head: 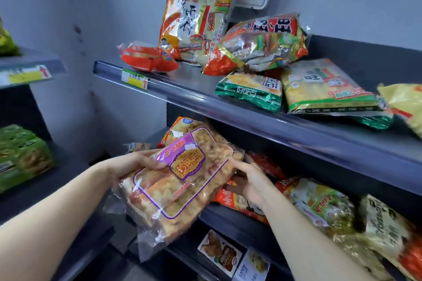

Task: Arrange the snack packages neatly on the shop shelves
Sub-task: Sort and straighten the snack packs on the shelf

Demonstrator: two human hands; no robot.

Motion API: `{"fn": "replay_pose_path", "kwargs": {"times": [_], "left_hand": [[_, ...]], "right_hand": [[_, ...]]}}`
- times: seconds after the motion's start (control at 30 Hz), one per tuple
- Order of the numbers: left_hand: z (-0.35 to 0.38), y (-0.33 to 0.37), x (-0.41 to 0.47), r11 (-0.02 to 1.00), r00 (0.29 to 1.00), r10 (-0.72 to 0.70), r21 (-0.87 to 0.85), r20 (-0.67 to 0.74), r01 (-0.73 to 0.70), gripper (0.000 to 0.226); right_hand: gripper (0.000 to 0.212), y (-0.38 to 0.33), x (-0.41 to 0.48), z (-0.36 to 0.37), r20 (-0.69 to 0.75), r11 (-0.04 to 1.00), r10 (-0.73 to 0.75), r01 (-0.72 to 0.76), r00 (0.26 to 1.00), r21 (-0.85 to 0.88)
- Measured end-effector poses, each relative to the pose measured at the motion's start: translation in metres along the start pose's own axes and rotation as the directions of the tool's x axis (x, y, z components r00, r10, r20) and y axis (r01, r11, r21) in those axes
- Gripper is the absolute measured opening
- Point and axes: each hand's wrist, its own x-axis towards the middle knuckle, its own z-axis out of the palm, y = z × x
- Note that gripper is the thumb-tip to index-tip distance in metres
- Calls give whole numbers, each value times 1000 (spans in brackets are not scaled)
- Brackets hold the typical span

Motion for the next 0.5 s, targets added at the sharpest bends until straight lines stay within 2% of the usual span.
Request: {"fn": "replay_pose_path", "kwargs": {"times": [0.1, 0.23, 0.4, 0.5], "left_hand": [[4, -3, -27, 1000, 999, 0, 14, 39, -1, 97], [15, -15, -56, 999, 995, -11, 38, 96, 7, 85], [49, -16, -80, 998, 994, 10, 65, 111, -17, 78], [62, -9, -85, 999, 1000, 25, 41, 15, -25, 97]], "right_hand": [[52, -1, -37, 2, 140, 1000, -10, 6, 990, 28], [36, -4, -84, 6, 114, 997, -52, 59, 992, -55], [35, -18, -145, 5, 90, 987, -159, 161, 983, -16], [38, -34, -181, -2, 29, 973, -229, 229, 973, 24]]}}
